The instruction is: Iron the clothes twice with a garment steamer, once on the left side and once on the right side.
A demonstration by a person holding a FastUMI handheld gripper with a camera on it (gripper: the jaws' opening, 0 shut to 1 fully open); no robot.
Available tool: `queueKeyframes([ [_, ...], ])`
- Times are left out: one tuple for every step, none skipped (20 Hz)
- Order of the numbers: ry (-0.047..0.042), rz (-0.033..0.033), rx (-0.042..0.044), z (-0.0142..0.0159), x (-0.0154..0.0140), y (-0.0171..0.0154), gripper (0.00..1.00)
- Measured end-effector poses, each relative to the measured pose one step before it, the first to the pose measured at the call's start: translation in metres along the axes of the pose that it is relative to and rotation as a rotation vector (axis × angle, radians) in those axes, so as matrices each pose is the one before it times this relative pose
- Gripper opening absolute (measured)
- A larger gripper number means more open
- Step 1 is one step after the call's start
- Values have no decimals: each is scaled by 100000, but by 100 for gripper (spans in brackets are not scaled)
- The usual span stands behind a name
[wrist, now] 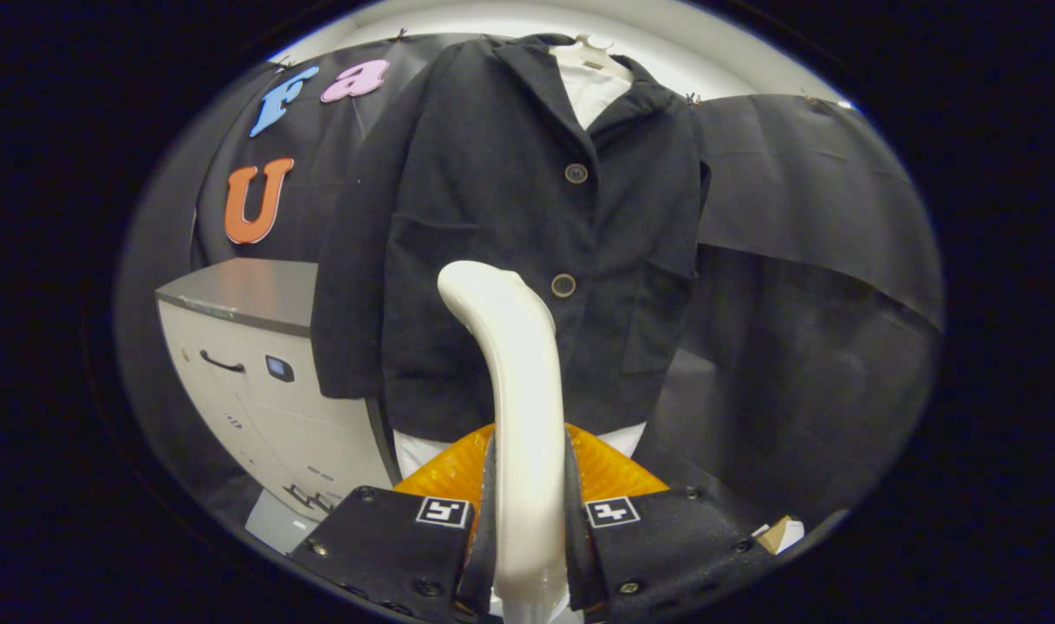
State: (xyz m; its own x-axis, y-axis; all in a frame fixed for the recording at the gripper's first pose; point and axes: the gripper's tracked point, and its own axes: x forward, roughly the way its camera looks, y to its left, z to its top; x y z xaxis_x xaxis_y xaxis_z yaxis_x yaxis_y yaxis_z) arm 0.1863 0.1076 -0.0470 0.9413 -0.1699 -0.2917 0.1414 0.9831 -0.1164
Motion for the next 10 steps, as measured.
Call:
queueKeyframes([
  [1658, -29, -916, -907, 65, 65, 35],
  [1529, 180, -667, -829, 53, 196, 35],
  [1950, 136, -900, -1005, 124, 194, 35],
  [2282, -21, -601, -1120, 106, 136, 35],
  [2524, -171, -614, -1080, 134, 142, 35],
  [2598, 137, -485, -1157, 183, 80, 35],
  [2256, 384, -485, -1091, 138, 193, 35],
  [1865, 185, -430, -976, 205, -40, 36],
  [1569, 169, -812, -808, 134, 6, 36],
  [1249, -8, -356, -637, 64, -17, 36],
])
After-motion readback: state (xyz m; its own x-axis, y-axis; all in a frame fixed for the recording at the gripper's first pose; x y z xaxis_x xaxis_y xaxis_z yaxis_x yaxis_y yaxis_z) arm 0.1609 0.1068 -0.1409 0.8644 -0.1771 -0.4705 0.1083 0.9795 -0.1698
